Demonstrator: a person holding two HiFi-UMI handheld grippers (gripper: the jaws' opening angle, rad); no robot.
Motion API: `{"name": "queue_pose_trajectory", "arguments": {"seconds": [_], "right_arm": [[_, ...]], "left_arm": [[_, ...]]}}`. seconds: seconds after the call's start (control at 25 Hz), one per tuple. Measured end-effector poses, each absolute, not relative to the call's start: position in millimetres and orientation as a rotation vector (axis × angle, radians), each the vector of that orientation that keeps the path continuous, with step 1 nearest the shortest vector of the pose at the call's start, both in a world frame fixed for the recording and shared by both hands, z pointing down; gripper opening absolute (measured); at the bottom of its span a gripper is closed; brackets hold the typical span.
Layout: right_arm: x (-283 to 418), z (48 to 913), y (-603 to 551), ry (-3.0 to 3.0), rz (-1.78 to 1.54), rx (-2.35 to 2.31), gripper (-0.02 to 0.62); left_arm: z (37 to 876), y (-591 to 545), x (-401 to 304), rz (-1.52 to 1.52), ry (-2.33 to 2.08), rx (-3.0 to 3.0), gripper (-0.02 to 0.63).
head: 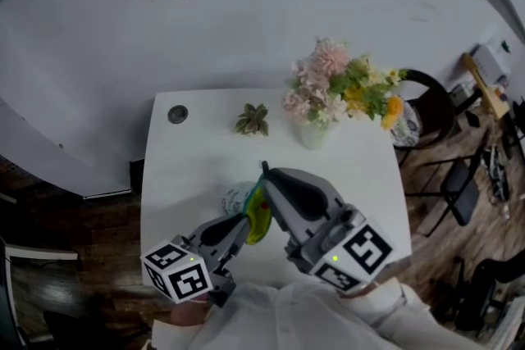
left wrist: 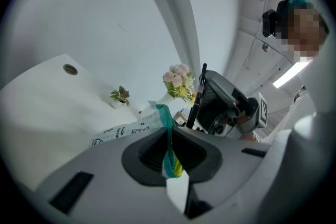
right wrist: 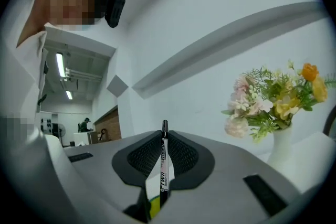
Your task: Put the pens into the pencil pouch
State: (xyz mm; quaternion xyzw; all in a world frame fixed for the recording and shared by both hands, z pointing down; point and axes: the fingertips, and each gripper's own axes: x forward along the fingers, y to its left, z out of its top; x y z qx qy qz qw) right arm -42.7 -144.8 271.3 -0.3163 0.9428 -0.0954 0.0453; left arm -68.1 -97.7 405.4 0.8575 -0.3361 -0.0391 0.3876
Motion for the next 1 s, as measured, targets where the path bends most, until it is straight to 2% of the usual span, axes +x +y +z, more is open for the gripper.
{"name": "queue_pose_trajectory", "arguments": {"seconds": [1.0], "right_arm": [[-41, 313, -136, 2.765, -0.503, -0.954, 0.041]], "left_arm": [[403, -100, -72, -0.151, -0.873, 2.148, 0.031]]}}
